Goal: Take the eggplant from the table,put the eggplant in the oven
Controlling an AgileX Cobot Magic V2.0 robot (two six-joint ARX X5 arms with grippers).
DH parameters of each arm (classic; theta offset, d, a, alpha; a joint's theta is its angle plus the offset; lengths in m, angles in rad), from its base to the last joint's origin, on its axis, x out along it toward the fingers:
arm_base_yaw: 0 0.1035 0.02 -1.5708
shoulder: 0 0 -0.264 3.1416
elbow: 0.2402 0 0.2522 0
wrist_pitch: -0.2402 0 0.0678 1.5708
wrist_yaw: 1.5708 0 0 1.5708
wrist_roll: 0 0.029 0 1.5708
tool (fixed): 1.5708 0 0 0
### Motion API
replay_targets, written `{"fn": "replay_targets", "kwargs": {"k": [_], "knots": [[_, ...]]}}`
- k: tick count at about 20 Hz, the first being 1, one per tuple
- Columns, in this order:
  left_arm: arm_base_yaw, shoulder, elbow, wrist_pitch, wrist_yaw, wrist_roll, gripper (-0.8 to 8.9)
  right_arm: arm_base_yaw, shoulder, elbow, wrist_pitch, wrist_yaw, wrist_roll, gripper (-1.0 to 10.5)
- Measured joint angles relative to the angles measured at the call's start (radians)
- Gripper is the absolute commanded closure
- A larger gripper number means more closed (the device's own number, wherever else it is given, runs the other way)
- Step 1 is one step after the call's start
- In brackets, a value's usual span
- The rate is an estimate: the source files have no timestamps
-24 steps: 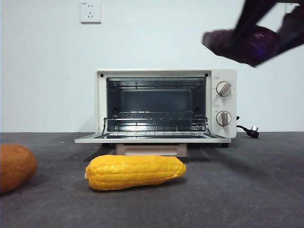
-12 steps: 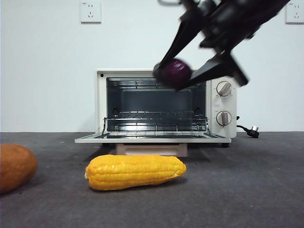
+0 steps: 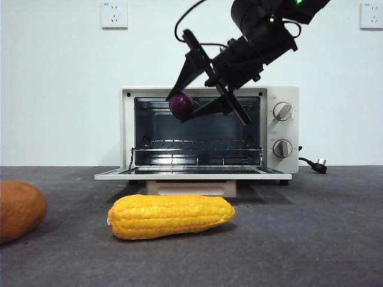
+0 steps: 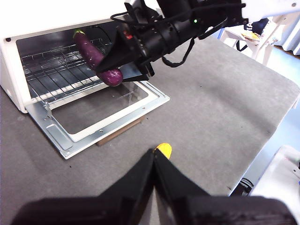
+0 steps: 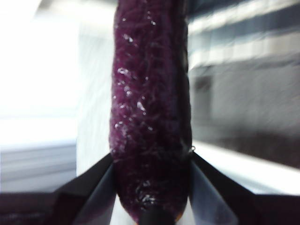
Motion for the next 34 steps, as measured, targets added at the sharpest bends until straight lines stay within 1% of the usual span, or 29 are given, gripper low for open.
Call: {"fn": "replay_targets", "kwargs": {"k": [1, 2, 5, 9, 12, 14, 15, 16, 17, 21, 22, 23, 28, 34], "knots": [[0.000, 0.000, 0.000, 0.000, 0.000, 0.000, 8.19, 0.000, 0.013, 0.003, 0.003, 0.033, 0.036, 9.6], [0.000, 0.000, 0.000, 0.000, 0.000, 0.000, 8.19, 0.000, 0.023, 0.005, 0.002, 0.052, 0.058, 9.6], [-0.013, 0.000, 0.000, 0.000, 0.000, 0.000, 8.19, 0.000, 0.053, 0.006, 0.001, 0.146, 0.100, 9.6], [-0.030, 0.000, 0.000, -0.001, 0.000, 0.000, 8.19, 0.000, 0.053, 0.008, 0.042, 0.327, 0.138, 9.6], [-0.033, 0.000, 0.000, -0.001, 0.000, 0.000, 8.19, 0.000, 0.053, 0.010, 0.068, 0.416, 0.146, 9.4], [-0.033, 0.000, 0.000, -0.001, 0.000, 0.000, 8.19, 0.000, 0.053, 0.010, 0.070, 0.497, 0.149, 9.4], [-0.035, 0.000, 0.000, -0.001, 0.000, 0.000, 8.19, 0.000, 0.053, 0.010, 0.076, 0.533, 0.150, 8.8], [-0.035, 0.000, 0.000, -0.005, 0.000, 0.000, 8.19, 0.000, 0.053, 0.010, 0.085, 0.563, 0.151, 7.7], [-0.035, 0.000, 0.000, -0.011, 0.000, 0.000, 8.19, 0.000, 0.053, 0.010, 0.101, 0.579, 0.151, 7.0], [-0.036, 0.000, 0.000, -0.014, 0.000, 0.001, 8.19, 0.000, 0.053, 0.010, 0.127, 0.589, 0.151, 6.8], [-0.036, 0.000, 0.000, -0.014, 0.000, 0.001, 8.19, 0.000, 0.053, 0.010, 0.127, 0.589, 0.150, 6.2], [-0.036, 0.000, 0.000, -0.014, 0.000, 0.001, 8.19, 0.000, 0.053, 0.010, 0.127, 0.589, 0.150, 5.9], [-0.036, 0.000, 0.000, -0.015, 0.000, 0.001, 8.19, 0.000, 0.053, 0.010, 0.125, 0.587, 0.150, 5.9], [-0.036, 0.000, 0.000, -0.015, -0.005, 0.001, 8.19, 0.000, 0.052, 0.010, 0.117, 0.504, 0.132, 5.9]]}}
